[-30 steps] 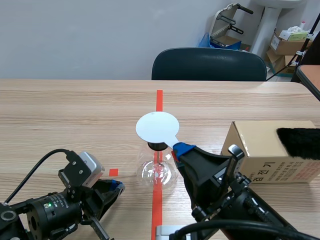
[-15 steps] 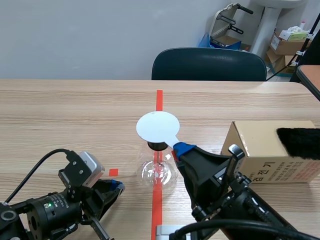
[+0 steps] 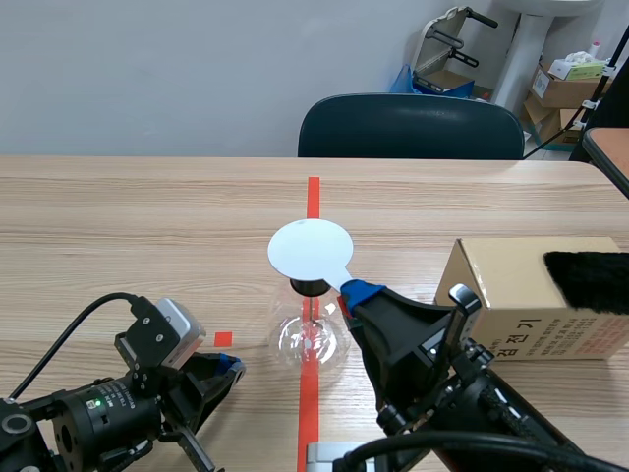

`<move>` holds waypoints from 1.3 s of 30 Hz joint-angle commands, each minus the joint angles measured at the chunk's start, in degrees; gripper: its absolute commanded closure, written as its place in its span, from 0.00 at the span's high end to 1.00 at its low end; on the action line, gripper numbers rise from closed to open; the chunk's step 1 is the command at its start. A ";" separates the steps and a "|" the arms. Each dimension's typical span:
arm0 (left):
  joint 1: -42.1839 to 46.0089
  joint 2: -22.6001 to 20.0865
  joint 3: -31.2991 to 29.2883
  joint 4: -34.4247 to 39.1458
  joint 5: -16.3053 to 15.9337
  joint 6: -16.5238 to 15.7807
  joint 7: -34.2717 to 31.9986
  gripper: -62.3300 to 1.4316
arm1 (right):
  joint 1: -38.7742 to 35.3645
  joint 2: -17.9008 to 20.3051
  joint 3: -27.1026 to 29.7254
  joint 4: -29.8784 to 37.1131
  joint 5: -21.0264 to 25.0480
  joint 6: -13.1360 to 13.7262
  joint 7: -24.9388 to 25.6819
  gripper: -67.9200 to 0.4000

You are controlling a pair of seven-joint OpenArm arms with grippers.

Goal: Do the electroscope experiment

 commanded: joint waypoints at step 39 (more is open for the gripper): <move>-0.13 0.15 -0.04 0.70 -0.09 -0.20 -0.81 0.06 | 0.11 0.26 0.44 0.48 -0.04 -0.83 -32.85 0.02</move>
